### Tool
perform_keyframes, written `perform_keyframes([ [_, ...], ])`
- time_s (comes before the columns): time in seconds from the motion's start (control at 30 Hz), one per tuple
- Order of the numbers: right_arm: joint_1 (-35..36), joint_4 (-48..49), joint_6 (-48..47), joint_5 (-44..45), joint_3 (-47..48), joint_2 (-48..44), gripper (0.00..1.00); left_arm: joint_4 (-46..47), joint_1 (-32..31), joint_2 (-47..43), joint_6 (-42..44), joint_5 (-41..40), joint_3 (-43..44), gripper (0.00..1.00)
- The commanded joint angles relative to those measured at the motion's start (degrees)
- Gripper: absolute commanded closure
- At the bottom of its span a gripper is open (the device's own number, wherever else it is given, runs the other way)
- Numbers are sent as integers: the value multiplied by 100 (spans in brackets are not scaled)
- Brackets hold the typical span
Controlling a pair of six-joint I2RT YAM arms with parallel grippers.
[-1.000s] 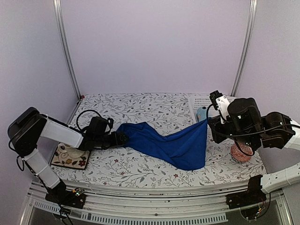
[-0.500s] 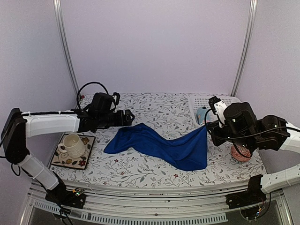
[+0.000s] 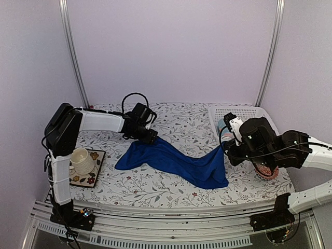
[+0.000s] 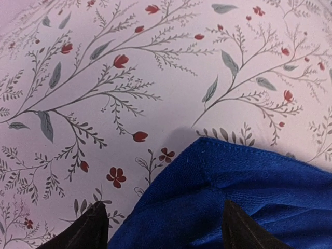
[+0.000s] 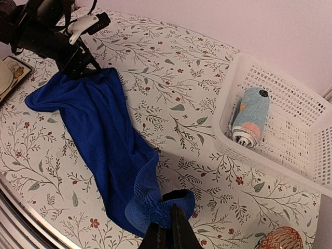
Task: Roll the towels
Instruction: Adjust the towel at the center of the board.
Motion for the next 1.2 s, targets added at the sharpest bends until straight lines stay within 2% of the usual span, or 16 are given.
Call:
perform_keyframes([
  [0.0, -54, 269, -18, -131, -140, 52, 93, -364, 20, 374, 408, 108, 287, 29],
  [0.2, -70, 348, -53, -132, -167, 93, 93, -278, -11, 398, 431, 453, 189, 43],
  [0.37, -89, 405, -88, -158, -204, 116, 93, -271, -20, 350, 464, 601, 67, 60],
  [0.47, -105, 438, -104, -158, -205, 121, 93, -256, -37, 268, 471, 643, -38, 74],
  [0.6, -141, 466, -153, -164, -197, 142, 93, -244, -33, 188, 519, 670, -117, 100],
  [0.73, -189, 500, -177, -189, -179, 181, 93, 9, -44, -106, 474, 525, -320, 100],
  [0.93, -266, 537, -201, -249, -167, 236, 93, 1271, -89, -1312, 475, 147, -1259, 100],
  [1.17, -434, 562, -247, -323, -198, 230, 93, 1327, -127, -1984, 396, 84, -1791, 100],
])
